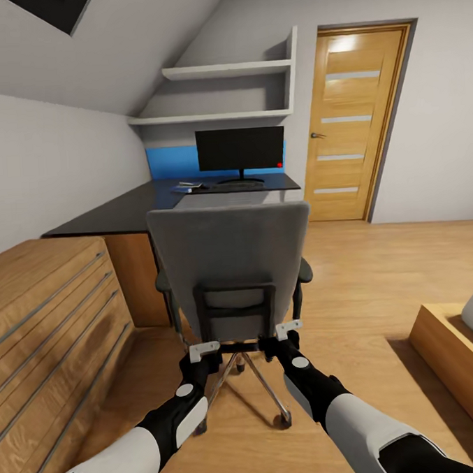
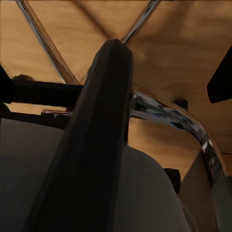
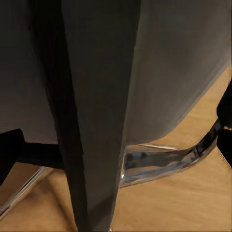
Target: In the bedroom, organize the workspace by keeping the computer under the desk, ensuring the monitor is on the desk, placing the keyboard on the desk next to the monitor, placing the mouse on the desk next to the keyboard, moving the folder from the swivel chair onto the desk next to the mouse, stacking the notebook on top of the folder with the pen on top of the notebook, and positioning the swivel chair next to the desk.
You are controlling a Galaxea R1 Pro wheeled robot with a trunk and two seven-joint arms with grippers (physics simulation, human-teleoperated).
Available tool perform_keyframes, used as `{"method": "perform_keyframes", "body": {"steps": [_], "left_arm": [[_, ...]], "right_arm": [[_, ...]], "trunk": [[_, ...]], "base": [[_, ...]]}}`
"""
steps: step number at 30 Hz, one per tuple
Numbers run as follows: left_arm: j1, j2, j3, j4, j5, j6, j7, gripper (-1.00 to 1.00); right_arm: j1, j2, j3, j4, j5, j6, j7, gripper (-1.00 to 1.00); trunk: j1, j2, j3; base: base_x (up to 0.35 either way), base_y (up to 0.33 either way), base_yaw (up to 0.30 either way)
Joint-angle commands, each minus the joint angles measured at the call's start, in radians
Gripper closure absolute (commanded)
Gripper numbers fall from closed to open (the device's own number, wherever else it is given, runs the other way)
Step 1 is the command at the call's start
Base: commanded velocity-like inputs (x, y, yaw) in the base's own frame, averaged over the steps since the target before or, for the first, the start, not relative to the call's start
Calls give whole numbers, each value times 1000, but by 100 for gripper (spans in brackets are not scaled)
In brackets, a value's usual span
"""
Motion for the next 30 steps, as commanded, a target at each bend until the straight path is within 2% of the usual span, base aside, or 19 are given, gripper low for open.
{"method": "perform_keyframes", "body": {"steps": [1, 16, 30], "left_arm": [[-1, 1, -9, 0, 8, -5, 7, -100], [-1, 2, -9, -1, 8, -6, 7, -100], [-1, 2, -9, -2, 7, -8, 7, -100]], "right_arm": [[-1, 0, 6, 2, -1, -3, -8, -100], [-1, 0, 5, 7, -1, -3, -9, -100], [-1, 0, 5, 7, -1, -3, -9, -100]], "trunk": [[0, 0, 0], [0, 0, 15], [0, 0, 17]], "base": [[321, 0, -130], [321, 0, -164], [322, 0, -15]]}}
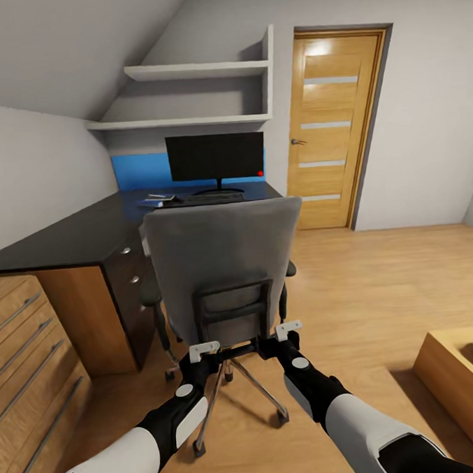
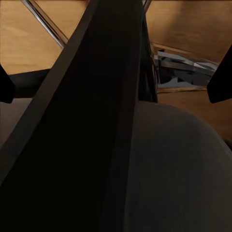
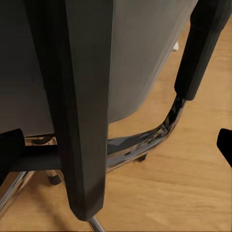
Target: In the bedroom, organize the workspace by keeping the computer under the desk, ensuring the monitor is on the desk, placing the keyboard on the desk next to the monitor, placing the mouse on the desk next to the keyboard, moving the folder from the swivel chair onto the desk next to the mouse, stacking the notebook on top of the folder with the pen on top of the notebook, and positioning the swivel chair next to the desk.
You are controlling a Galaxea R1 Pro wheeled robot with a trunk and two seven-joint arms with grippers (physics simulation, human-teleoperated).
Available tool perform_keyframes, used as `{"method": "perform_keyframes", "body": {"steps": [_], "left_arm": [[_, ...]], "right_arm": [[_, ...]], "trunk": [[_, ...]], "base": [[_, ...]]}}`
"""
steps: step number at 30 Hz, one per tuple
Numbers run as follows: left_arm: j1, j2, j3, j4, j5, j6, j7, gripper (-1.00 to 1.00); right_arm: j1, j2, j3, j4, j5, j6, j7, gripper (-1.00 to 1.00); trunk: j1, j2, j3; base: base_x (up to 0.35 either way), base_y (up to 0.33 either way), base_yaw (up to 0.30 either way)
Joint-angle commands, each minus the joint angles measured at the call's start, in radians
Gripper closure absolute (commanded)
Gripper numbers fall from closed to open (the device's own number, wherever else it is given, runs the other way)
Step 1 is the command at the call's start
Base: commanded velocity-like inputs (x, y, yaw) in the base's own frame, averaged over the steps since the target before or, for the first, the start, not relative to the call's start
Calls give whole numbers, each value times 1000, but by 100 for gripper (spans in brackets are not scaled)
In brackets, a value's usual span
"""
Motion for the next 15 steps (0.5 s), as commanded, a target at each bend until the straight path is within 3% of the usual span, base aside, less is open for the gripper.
{"method": "perform_keyframes", "body": {"steps": [1, 15], "left_arm": [[-2, 1, -5, -1, 1, -6, 7, -100], [-2, 2, -5, -1, 1, -4, 7, -100]], "right_arm": [[-1, 0, 4, 2, -1, -3, -8, -100], [-1, 0, 4, 20, 2, -3, -10, -100]], "trunk": [[0, 0, -1], [0, 0, -1]], "base": [[322, 0, 0], [322, 0, 0]]}}
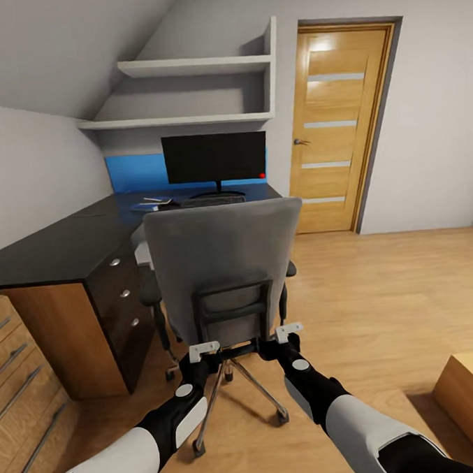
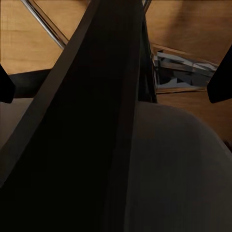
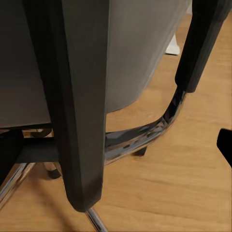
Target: In the bedroom, organize the workspace by keeping the computer under the desk, ensuring the monitor is on the desk, placing the keyboard on the desk next to the monitor, placing the mouse on the desk next to the keyboard, moving the folder from the swivel chair onto the desk next to the mouse, stacking the notebook on top of the folder with the pen on top of the notebook, and positioning the swivel chair next to the desk.
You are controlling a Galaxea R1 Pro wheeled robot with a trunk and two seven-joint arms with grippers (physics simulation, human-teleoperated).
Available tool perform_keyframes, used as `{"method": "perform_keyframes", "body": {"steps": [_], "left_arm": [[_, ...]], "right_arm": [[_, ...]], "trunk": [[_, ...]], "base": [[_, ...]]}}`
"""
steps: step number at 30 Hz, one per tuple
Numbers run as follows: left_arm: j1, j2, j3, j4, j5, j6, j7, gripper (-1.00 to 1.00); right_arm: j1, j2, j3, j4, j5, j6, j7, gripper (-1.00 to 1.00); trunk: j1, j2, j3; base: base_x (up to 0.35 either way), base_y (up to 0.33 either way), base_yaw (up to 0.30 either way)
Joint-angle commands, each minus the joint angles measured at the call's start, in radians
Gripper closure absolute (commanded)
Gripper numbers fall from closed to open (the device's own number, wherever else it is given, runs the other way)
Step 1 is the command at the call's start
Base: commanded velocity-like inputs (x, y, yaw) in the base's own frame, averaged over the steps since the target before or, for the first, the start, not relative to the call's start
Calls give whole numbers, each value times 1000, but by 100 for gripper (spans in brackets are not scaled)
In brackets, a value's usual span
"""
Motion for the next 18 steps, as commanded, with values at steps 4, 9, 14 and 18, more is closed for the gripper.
{"method": "perform_keyframes", "body": {"steps": [4, 9, 14, 18], "left_arm": [[-2, 1, -4, -1, 1, -5, 6, -100], [-2, 2, -4, -1, 1, -5, 7, -100], [-2, 2, -4, -1, 1, -5, 7, -100], [-2, 2, -4, -1, 1, -5, 7, -100]], "right_arm": [[-1, 0, 4, 2, -1, -3, -8, -100], [-1, 0, 4, 3, -1, -4, -8, -100], [-1, 0, 4, 2, -1, -4, -8, -100], [-1, 0, 4, 2, 1, -4, -8, -100]], "trunk": [[0, 0, -1], [0, 0, -1], [0, 0, -1], [0, 0, -1]], "base": [[322, 0, 0], [322, 0, 0], [322, 0, 0], [322, 0, 0]]}}
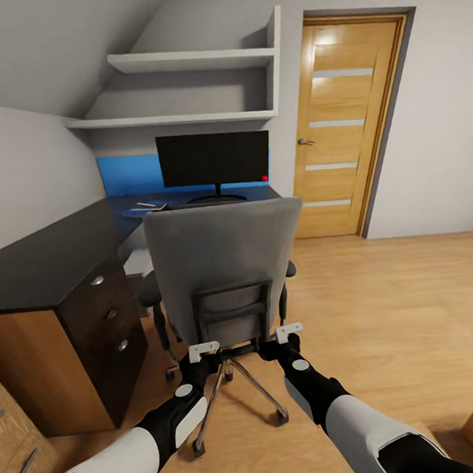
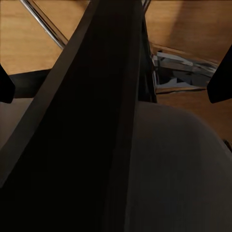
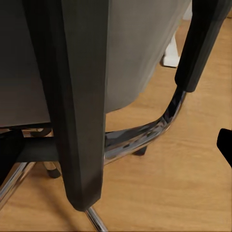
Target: In the bedroom, organize the workspace by keeping the computer under the desk, ensuring the monitor is on the desk, placing the keyboard on the desk next to the monitor, placing the mouse on the desk next to the keyboard, moving the folder from the swivel chair onto the desk next to the mouse, stacking the notebook on top of the folder with the pen on top of the notebook, and positioning the swivel chair next to the desk.
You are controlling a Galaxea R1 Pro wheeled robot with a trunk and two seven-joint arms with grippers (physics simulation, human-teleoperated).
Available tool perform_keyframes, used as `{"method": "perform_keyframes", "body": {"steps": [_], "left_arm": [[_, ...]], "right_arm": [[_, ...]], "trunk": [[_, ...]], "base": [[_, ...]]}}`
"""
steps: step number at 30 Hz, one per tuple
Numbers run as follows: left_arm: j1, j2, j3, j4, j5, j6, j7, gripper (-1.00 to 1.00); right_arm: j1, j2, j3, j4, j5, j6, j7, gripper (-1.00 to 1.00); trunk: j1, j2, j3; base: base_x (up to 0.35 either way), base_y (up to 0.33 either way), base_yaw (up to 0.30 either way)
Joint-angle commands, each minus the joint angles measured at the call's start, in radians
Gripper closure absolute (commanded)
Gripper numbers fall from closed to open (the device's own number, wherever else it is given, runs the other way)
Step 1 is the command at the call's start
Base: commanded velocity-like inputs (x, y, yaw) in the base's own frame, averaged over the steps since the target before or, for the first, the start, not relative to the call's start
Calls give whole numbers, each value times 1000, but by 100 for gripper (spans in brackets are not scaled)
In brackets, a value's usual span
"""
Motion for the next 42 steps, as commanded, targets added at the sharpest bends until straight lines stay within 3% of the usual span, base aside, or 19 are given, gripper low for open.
{"method": "perform_keyframes", "body": {"steps": [1, 42], "left_arm": [[-2, 1, -3, -1, 2, -6, 8, -100], [-2, 1, -2, 1, 2, -3, 8, -100]], "right_arm": [[-1, 0, 3, 1, 0, -3, -9, -100], [-1, 0, 3, 3, 1, -8, -5, -100]], "trunk": [[0, 0, -1], [0, 0, -1]], "base": [[322, 0, 0], [328, 0, 0]]}}
